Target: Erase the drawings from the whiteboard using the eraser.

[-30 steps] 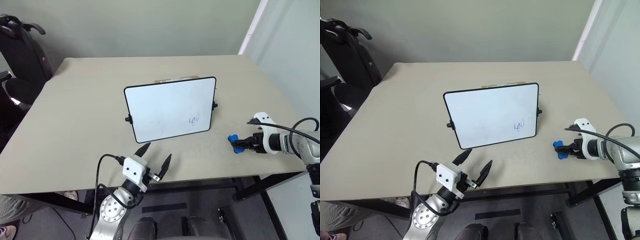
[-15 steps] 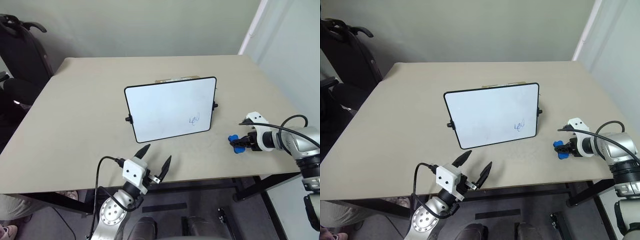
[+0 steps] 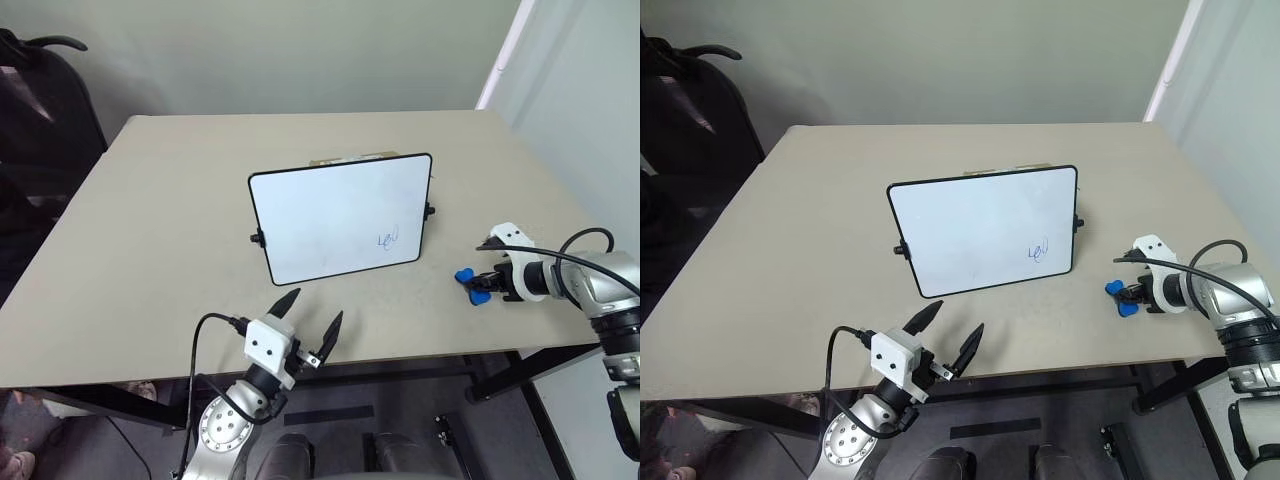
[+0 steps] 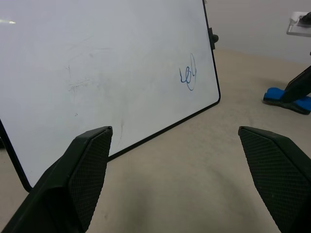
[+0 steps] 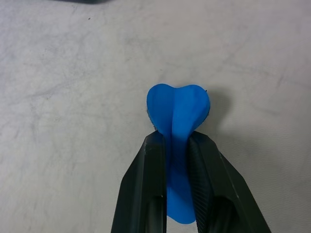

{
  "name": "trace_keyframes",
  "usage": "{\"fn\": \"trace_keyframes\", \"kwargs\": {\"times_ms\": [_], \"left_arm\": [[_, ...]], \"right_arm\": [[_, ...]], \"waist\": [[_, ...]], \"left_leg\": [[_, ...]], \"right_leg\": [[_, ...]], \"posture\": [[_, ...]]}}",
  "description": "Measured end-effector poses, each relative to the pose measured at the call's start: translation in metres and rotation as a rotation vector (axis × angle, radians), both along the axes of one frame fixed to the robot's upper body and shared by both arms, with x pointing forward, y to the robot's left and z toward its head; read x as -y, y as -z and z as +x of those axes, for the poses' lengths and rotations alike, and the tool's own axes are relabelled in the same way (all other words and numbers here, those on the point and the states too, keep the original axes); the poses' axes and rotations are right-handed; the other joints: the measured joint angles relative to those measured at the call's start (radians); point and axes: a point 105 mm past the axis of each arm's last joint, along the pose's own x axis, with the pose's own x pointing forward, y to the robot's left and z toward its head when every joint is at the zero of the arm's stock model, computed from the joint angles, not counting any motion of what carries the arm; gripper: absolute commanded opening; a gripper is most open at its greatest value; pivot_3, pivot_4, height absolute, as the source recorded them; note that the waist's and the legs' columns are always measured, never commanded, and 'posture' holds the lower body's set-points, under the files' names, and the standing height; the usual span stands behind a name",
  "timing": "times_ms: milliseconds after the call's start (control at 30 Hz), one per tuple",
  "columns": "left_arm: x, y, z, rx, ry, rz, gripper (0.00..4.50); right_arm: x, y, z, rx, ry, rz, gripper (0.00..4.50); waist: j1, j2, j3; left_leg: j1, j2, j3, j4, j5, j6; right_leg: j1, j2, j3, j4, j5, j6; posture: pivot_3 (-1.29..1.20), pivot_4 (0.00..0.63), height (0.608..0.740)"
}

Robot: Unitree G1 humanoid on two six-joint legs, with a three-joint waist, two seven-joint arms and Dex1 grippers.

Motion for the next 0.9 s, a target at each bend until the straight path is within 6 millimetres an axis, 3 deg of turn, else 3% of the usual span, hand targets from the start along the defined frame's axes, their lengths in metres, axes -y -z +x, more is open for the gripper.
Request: {"fn": "trace_keyframes", "kwargs": {"times_ms": [133, 267, 367, 500, 667, 900], "left_arm": [[0.0, -0.001, 0.0, 0.003, 0.001, 0.001, 4.5], [0.0, -0.002, 0.001, 0.008, 0.005, -0.001, 4.5], [-0.001, -0.002, 0.002, 0.009, 0.005, -0.003, 4.5], [-0.002, -0.005, 0.004, 0.02, 0.005, 0.002, 4.5], [-0.004, -0.006, 0.006, 0.025, 0.007, 0.01, 4.5], [-0.004, -0.006, 0.009, 0.031, 0.02, 0.017, 4.5]], "right_arm": [[-0.005, -0.016, -0.007, 0.064, -0.054, 0.003, 0.58], [-0.027, -0.061, -0.01, 0.242, -0.13, 0.091, 0.58], [-0.057, -0.085, -0.015, 0.381, -0.202, 0.163, 0.58], [-0.095, -0.084, -0.013, 0.429, -0.224, 0.283, 0.58], [-0.125, -0.088, 0.002, 0.498, -0.201, 0.353, 0.58], [-0.124, -0.068, 0.027, 0.543, -0.1, 0.313, 0.58]], "waist": [[0.002, 0.0, 0.0], [0.001, 0.0, 0.001], [-0.003, -0.001, 0.001], [-0.008, -0.002, 0.002], [-0.008, 0.001, 0.001], [0.001, 0.001, -0.002]], "left_leg": [[0.0, 0.0, 0.001, 0.0, 0.0, -0.001], [0.0, 0.0, 0.001, 0.0, -0.001, -0.002], [0.003, 0.001, 0.0, 0.0, -0.002, -0.002], [0.008, 0.001, -0.001, 0.0, -0.001, -0.001], [0.008, 0.001, -0.001, 0.0, 0.0, 0.0], [0.001, 0.001, -0.003, 0.0, -0.002, 0.001]], "right_leg": [[0.001, 0.0, 0.0, 0.0, -0.001, -0.001], [0.002, 0.001, 0.0, 0.0, -0.004, 0.0], [0.004, 0.003, 0.0, 0.0, -0.006, -0.002], [0.002, 0.003, 0.0, 0.001, -0.005, -0.004], [0.0, 0.003, 0.0, 0.0, -0.003, -0.005], [-0.004, 0.0, -0.001, -0.001, 0.005, -0.008]], "posture": [[0.0, 0.15, 0.73], [0.0, 0.15, 0.73], [0.0, 0.15, 0.73], [0.0, 0.15, 0.73], [0.0, 0.15, 0.73], [0.0, 0.15, 0.73]]}}
